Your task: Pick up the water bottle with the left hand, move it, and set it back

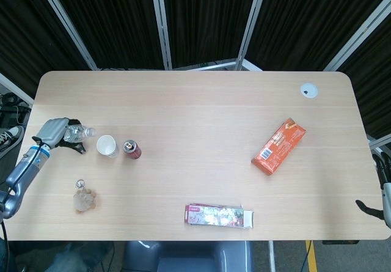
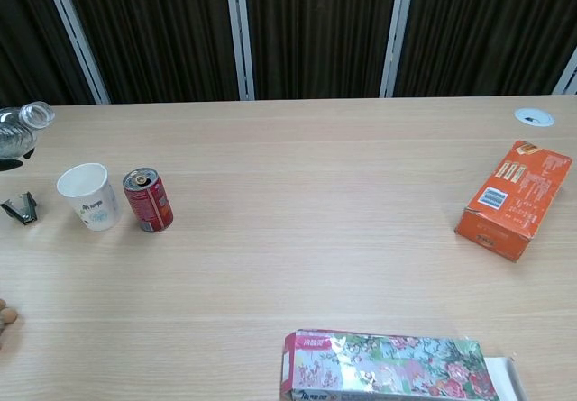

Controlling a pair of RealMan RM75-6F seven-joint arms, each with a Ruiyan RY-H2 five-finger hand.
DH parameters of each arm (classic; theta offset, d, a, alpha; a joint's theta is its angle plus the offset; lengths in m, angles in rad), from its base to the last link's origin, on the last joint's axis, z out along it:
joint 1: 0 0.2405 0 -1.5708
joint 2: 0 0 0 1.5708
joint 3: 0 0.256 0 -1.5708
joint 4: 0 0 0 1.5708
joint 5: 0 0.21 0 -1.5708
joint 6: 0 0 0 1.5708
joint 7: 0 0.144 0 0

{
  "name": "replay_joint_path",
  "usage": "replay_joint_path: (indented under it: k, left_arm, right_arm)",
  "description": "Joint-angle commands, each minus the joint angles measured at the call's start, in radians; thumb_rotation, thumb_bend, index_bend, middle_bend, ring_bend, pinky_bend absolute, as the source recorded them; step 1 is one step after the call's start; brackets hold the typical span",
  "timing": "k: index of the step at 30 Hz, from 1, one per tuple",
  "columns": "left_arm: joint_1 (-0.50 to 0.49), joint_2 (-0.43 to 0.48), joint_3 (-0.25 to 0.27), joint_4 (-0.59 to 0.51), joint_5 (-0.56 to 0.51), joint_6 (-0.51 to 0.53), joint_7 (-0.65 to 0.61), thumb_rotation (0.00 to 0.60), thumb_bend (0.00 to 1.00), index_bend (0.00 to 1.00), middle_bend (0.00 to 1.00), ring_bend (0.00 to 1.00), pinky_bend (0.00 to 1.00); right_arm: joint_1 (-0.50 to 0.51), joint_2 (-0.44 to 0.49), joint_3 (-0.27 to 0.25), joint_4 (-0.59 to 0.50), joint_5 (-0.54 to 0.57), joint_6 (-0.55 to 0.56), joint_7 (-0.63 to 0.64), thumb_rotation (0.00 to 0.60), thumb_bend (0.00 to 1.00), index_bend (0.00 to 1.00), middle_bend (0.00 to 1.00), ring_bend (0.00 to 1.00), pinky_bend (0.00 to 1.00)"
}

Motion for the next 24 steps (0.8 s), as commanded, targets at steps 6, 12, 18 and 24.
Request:
replay_joint_path:
  k: [6,12,18,24]
  left_arm:
    - [-0.027,-0.006,0.001,0.034,0.002,-0.017,0.142,0.600,0.48,0.54,0.43,0.33,0.39]
    - [-0.036,-0.001,-0.012,0.009,-0.018,-0.032,0.225,0.600,0.46,0.54,0.43,0.33,0.39]
    - [-0.040,-0.002,-0.019,-0.006,-0.035,-0.046,0.299,0.600,0.46,0.54,0.43,0.33,0.39]
    - [-0.043,0.004,-0.027,-0.017,-0.050,-0.055,0.345,0.600,0.44,0.54,0.43,0.33,0.38]
  right_arm:
    - [0.003,-0.001,0.002,-0.005,0.002,0.001,-0.010,0.600,0.00,0.00,0.00,0.00,0.00]
    - [0.002,0.001,0.003,-0.005,0.004,0.003,-0.005,0.600,0.00,0.00,0.00,0.00,0.00]
    - [0.002,0.003,0.001,-0.007,0.004,0.002,-0.006,0.600,0.00,0.00,0.00,0.00,0.00]
    - [0.000,0.004,0.001,-0.007,0.006,0.005,-0.005,0.600,0.00,0.00,0.00,0.00,0.00]
